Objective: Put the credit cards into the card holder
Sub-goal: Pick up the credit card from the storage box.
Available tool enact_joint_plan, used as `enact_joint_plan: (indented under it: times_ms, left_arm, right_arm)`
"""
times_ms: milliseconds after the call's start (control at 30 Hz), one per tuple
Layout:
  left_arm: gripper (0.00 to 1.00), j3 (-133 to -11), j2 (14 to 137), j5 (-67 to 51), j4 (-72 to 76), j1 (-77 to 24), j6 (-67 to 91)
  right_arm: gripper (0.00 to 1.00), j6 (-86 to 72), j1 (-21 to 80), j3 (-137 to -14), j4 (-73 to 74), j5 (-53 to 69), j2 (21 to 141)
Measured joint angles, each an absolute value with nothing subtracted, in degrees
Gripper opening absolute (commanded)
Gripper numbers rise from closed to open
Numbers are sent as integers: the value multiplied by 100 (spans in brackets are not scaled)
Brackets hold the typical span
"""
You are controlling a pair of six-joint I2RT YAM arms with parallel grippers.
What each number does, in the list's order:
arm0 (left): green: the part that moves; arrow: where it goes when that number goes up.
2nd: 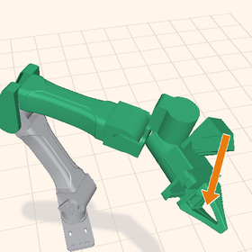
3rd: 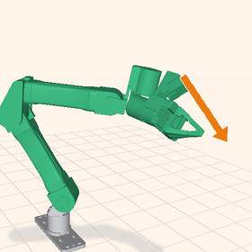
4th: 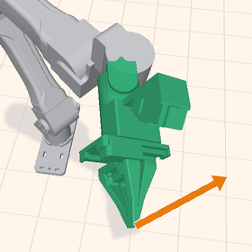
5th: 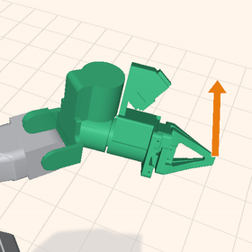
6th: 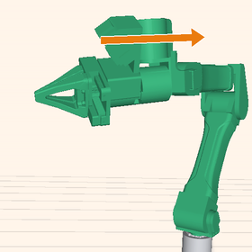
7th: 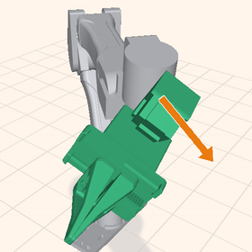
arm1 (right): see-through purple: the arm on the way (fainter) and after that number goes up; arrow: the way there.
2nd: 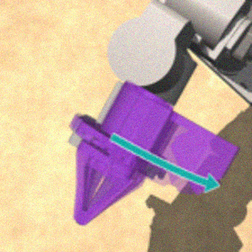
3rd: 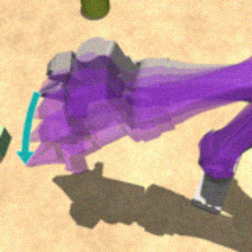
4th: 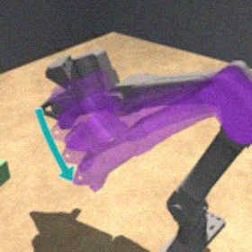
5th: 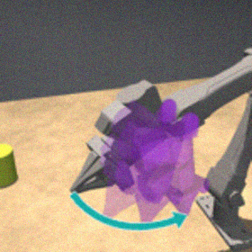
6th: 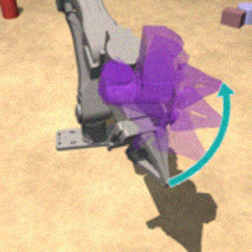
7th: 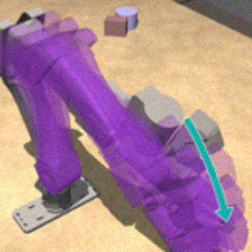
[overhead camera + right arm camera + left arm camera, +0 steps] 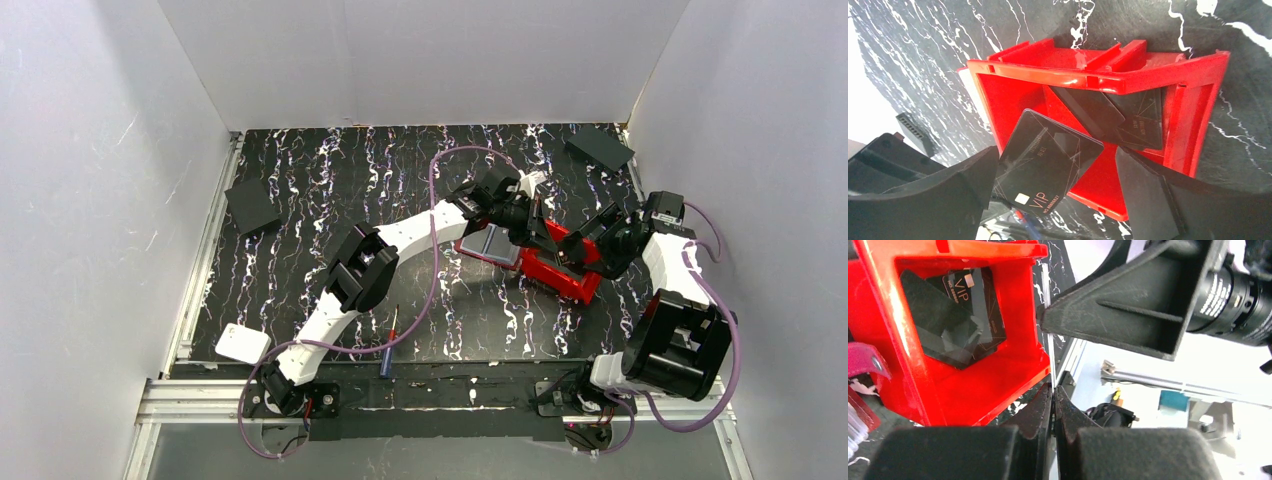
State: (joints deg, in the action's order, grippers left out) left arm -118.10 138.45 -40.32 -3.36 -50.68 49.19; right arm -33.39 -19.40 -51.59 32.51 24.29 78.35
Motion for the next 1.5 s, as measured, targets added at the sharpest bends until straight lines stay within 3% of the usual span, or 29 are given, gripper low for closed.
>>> enact_joint_plan:
  times_ms: [533,633,933,1333,1500]
  left_arm:
    - [0,-11577,13845,-4073,-93,-4751,6840]
    - [0,-11268,13845,-4136,93,-4624,7065]
    - [0,-11008,13828,-4259,338,-4497,7459]
    - [0,-10381,13517,-4438,856,-4523,7714]
    - [0,-10217,13360,-4504,1083,-4523,7839]
  right_arm:
    - [87,-2724,-1863,-5168,3306,1970,7321]
    - [77,-2864,-1905,-4989,3151,2165,7269]
    - [72,-3874,-2397,-3883,2375,3245,7330]
    - [59,-4394,-2486,-3892,1579,3632,7400]
    - [58,-4569,-2497,-3892,1310,3647,7419]
